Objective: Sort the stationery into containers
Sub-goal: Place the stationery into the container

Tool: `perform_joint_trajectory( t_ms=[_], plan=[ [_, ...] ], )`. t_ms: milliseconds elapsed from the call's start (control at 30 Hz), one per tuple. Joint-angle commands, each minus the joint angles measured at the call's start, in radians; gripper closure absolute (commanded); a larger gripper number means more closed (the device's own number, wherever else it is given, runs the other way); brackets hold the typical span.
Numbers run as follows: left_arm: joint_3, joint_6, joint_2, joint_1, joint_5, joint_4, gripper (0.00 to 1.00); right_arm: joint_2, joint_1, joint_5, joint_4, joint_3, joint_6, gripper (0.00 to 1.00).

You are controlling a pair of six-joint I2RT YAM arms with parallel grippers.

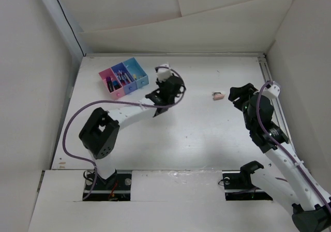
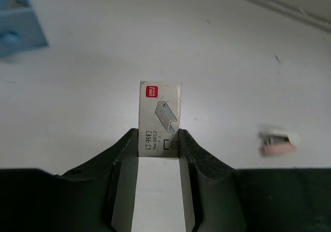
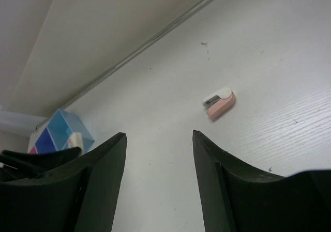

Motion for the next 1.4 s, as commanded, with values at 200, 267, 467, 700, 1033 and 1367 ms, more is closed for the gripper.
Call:
perform_joint_trajectory(
  t_ms=[200, 267, 467, 700, 1033, 1367],
  plan=[
    [0.01, -0.111, -0.023, 0.437, 0.231, 0.002, 0.96, 0.0, 0.01, -0.016, 0.054, 0.003, -0.01, 0.4],
    [0.045, -0.111, -0.001, 0.501, 0.231, -0.035, 0.95, 0.0, 0.01, -0.016, 0.054, 0.003, -0.01, 0.4],
    [0.275, -0.079, 0.16, 0.552, 0.194, -0.172, 0.94, 0.009, 0.01, -0.016, 0.054, 0.003, -0.01, 0.4],
    [0.41, -0.061, 0.258, 0.563, 0.157, -0.242, 0.92, 0.009, 0.01, -0.016, 0.054, 0.003, -0.01, 0.4],
    [0.421, -0.041, 0.268, 0.563, 0.126, -0.264, 0.54, 0.019, 0.01, -0.025, 0.054, 0.003, -0.01, 0.4],
    [0.371, 0.071, 0.182, 0.488, 0.16, -0.181, 0.5, 0.028, 0.01, -0.025, 0.063, 0.003, -0.01, 0.4]
  ],
)
